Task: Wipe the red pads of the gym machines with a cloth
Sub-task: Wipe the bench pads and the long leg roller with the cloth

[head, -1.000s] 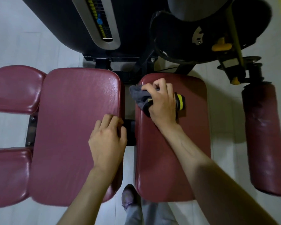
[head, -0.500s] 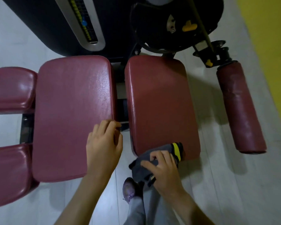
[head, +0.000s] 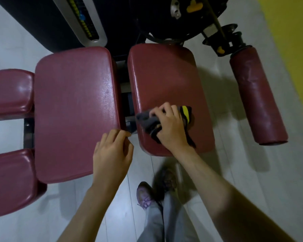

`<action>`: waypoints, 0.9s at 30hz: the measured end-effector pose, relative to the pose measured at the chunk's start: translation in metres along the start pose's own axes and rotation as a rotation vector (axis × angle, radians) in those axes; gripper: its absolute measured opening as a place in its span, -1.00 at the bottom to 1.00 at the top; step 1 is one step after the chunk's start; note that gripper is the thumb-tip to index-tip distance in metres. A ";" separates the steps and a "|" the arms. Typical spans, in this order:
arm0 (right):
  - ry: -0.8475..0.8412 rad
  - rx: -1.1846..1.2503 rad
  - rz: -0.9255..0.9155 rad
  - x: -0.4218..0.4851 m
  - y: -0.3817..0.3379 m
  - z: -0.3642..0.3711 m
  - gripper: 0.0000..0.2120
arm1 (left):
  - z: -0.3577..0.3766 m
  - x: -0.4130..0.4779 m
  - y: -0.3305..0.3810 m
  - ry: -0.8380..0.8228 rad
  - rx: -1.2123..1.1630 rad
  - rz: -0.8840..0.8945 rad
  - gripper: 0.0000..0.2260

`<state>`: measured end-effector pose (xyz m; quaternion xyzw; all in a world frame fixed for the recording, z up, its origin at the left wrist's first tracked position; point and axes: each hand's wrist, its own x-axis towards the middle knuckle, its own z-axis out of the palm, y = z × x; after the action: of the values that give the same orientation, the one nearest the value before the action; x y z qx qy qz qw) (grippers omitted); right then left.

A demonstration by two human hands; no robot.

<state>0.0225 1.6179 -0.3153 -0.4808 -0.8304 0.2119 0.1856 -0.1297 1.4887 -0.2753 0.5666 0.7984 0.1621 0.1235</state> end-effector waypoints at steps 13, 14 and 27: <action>-0.166 -0.041 -0.143 -0.086 0.072 -0.026 -0.60 | 0.011 0.008 0.018 -0.024 -0.010 0.130 -0.87; -0.140 -0.012 -0.115 -0.073 0.072 -0.026 -0.59 | 0.012 0.010 0.018 -0.028 -0.012 0.132 -0.87; 0.042 0.091 0.176 -0.038 0.069 -0.013 -0.46 | 0.001 0.051 0.032 0.012 -0.035 0.137 -0.86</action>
<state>0.0971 1.6176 -0.3447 -0.5473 -0.7703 0.2547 0.2055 -0.1184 1.5462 -0.2639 0.6168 0.7555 0.1873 0.1171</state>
